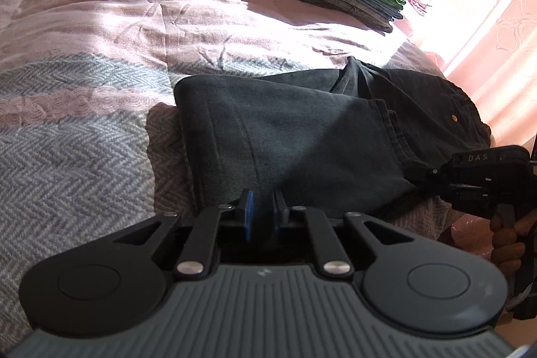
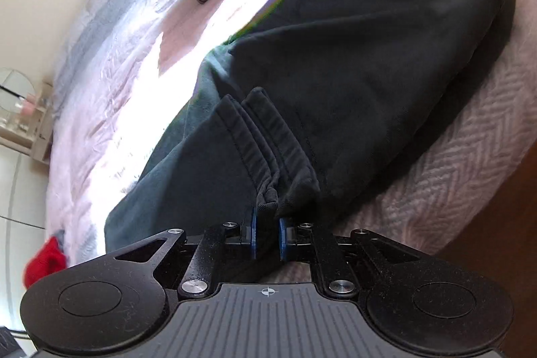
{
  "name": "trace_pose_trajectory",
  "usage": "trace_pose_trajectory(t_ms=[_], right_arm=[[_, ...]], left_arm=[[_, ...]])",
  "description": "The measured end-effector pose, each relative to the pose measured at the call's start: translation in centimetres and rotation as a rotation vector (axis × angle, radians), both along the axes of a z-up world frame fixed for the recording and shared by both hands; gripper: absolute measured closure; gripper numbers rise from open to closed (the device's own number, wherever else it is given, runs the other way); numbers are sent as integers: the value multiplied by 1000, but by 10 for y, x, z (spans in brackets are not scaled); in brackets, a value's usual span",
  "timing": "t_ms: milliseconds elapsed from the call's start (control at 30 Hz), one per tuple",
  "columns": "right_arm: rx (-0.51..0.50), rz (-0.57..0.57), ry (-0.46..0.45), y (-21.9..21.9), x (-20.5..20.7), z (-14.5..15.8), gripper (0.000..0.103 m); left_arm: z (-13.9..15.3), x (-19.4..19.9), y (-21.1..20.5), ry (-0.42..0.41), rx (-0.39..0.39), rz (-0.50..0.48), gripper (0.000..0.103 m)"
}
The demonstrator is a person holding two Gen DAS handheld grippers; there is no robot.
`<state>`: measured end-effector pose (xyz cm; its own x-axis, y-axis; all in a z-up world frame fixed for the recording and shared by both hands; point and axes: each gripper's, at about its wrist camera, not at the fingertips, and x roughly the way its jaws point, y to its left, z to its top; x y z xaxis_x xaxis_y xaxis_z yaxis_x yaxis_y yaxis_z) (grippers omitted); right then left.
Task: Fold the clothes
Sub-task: 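Lay the folded legs onto the waistband and open both grippers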
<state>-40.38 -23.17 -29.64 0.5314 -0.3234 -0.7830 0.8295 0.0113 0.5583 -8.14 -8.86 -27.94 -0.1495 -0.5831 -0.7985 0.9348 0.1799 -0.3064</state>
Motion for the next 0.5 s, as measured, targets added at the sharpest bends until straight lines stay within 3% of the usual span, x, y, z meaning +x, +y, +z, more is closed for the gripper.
trace_pose_trajectory(t_ms=[100,200,267,300,400,500], right_arm=[[-64,23,-8,1,1,9,92],[-43,49,40,1,-2,3,90],[-62,43,66,0,-7,14,70],[-114,43,118,1,-4,24,50],[-318,90,269,2,13,54,49],[-441,242,307,-9,49,61,53]], left_arm=[[-2,2,0,8,11,1,95],[2,2,-5,-10,32,-21,96],[12,5,-9,-22,23,-11,96],[18,9,-11,-24,10,4,96],[27,22,-24,-34,-17,54,96],[22,35,-50,-51,-54,92,96]])
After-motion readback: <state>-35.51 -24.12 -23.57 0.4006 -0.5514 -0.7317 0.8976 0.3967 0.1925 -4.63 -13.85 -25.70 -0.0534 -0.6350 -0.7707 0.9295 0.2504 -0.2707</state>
